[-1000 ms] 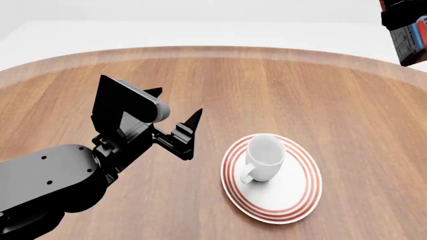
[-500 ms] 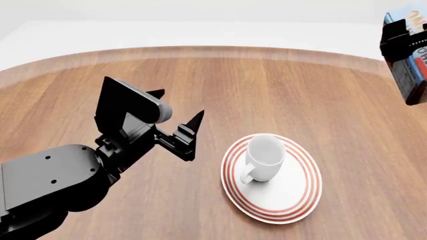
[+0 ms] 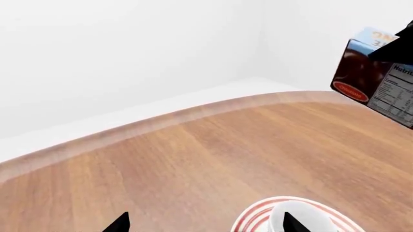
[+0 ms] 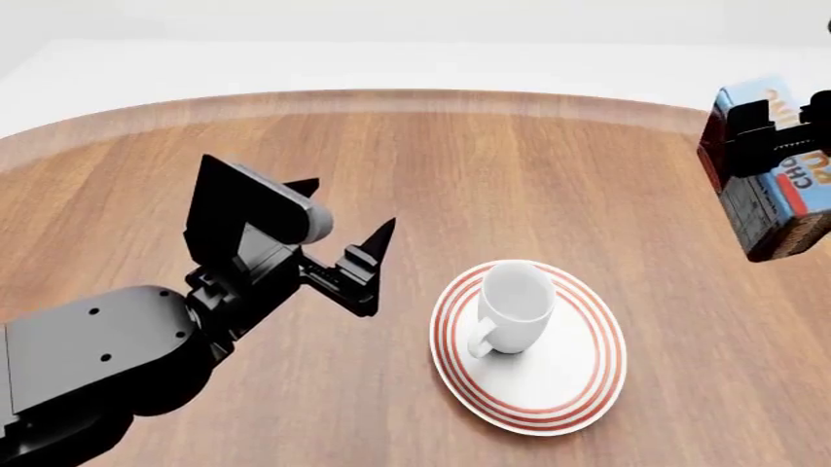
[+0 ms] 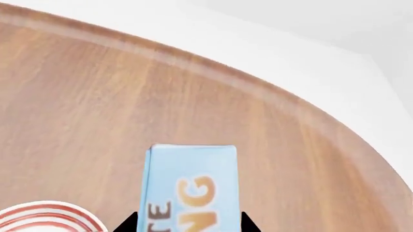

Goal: Pick up the white mug and put it on the plate, and put the chocolate pudding to the right of the plate.

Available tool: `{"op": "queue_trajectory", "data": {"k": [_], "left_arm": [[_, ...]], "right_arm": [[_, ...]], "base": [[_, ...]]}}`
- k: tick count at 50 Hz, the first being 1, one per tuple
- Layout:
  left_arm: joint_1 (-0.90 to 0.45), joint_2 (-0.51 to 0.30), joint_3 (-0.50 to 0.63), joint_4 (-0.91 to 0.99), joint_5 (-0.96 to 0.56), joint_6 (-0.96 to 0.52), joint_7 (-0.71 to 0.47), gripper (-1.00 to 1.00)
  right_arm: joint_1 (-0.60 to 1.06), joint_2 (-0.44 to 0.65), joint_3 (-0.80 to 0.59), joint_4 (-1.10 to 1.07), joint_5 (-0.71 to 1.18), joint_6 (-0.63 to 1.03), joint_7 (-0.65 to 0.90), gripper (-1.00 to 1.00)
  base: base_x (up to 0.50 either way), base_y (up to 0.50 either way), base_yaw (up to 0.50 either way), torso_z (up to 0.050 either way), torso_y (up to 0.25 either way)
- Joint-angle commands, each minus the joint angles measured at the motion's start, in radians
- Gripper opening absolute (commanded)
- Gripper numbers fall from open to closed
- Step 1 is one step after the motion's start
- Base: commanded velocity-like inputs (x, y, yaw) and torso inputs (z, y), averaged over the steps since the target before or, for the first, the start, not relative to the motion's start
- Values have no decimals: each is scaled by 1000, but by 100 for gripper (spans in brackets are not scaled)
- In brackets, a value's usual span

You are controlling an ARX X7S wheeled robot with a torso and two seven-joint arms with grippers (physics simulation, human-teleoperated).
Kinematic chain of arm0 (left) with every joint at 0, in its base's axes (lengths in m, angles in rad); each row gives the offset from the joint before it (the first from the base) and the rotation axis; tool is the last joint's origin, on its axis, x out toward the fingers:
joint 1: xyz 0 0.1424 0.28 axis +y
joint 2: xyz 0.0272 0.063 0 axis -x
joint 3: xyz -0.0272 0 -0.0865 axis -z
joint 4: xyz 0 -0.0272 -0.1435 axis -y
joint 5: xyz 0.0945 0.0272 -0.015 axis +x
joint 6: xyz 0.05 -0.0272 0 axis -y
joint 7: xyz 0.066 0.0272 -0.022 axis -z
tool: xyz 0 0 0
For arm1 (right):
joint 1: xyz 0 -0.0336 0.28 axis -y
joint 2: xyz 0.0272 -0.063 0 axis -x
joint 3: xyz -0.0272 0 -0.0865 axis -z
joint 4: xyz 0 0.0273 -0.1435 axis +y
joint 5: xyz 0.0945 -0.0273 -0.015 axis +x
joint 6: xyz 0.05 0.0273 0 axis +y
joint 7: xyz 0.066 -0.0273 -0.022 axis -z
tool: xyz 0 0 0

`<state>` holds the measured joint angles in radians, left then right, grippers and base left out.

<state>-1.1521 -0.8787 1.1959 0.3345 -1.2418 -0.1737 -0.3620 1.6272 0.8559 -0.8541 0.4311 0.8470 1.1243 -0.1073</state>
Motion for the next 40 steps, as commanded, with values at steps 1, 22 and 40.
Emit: {"op": "queue_trajectory", "data": {"k": [1,22,40], "left_arm": [[13,18,-25,11,19,1,23,100],[25,25,-26,5,22,6,23,100],[32,24,-29,2,23,9,27,100]], "right_arm": [[-84,29,136,-36,74,-7,29,-100],[-280,81,250,-39,188,-78,107,-100],[-338,35,214,55,132,-183,38,-100]], "base": [[0,0,0,0,0],[0,0,0,0,0],[0,0,0,0,0]]}}
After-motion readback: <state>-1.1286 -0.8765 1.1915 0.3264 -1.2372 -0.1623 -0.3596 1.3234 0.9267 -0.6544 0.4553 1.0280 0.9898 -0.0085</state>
